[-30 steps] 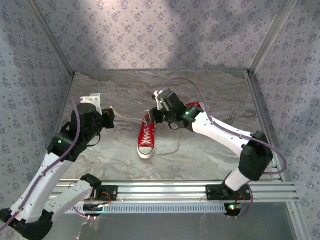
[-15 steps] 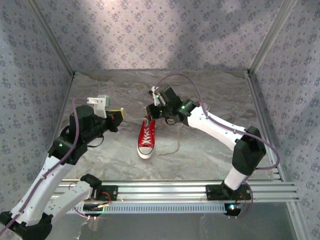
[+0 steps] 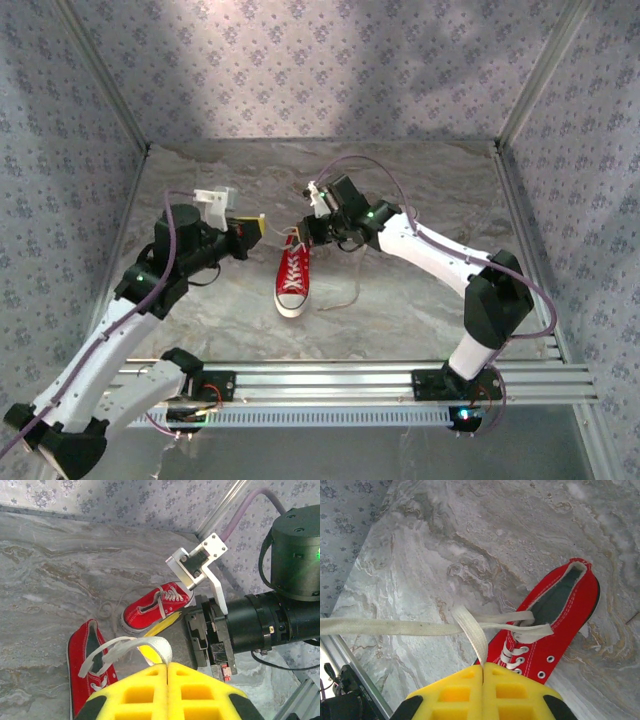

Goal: Tie the shoes

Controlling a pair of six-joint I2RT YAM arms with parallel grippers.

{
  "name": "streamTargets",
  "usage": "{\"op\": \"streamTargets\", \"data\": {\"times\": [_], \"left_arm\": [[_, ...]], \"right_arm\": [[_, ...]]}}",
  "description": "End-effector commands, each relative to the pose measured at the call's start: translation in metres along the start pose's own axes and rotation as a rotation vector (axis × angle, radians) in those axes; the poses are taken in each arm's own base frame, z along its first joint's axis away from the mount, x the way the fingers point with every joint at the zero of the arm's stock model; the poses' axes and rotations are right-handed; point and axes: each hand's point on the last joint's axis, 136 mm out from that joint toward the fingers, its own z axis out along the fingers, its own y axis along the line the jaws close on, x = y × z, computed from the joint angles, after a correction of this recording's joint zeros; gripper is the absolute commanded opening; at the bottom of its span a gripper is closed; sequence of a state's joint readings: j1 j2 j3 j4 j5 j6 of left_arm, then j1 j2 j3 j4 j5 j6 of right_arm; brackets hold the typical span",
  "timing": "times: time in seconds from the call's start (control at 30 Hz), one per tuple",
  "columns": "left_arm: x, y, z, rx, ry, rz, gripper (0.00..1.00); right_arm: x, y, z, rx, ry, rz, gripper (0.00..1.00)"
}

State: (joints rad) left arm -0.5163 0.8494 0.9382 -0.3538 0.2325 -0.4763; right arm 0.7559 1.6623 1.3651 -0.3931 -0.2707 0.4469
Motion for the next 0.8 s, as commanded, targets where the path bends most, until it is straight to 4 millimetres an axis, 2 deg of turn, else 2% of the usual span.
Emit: {"op": "streamTargets", "data": {"times": [0.0,0.27,0.47,0.63,0.77], "left_arm": [[-0.011,-0.006,0.004,0.027,-0.032,-0.006,0.0],[-0.013,0.015,0.028,-0.069,0.004,-0.075,0.0],[-0.018,0.015,0.05,-0.048,0.045,-0.07,0.0],[-0.021,0.004,0.051,0.003,0.06,-0.03,0.0],[-0.013,0.005,0.041,-0.006,0.076,-0.012,0.0]], "right_arm": [[-0.003,0.005,-0.014,-0.03,-0.015,-0.023,0.0],[0.003,-0.001,-0.014,-0.031,-0.011,-0.069,0.0],[0.01,-0.005,-0.016,-0.037,-0.024,-0.127,0.0],[0.013,-0.017,-0.016,0.013,-0.029,-0.134,0.0],[0.02,-0.024,-0.02,0.066,-0.033,-0.166,0.0]]}}
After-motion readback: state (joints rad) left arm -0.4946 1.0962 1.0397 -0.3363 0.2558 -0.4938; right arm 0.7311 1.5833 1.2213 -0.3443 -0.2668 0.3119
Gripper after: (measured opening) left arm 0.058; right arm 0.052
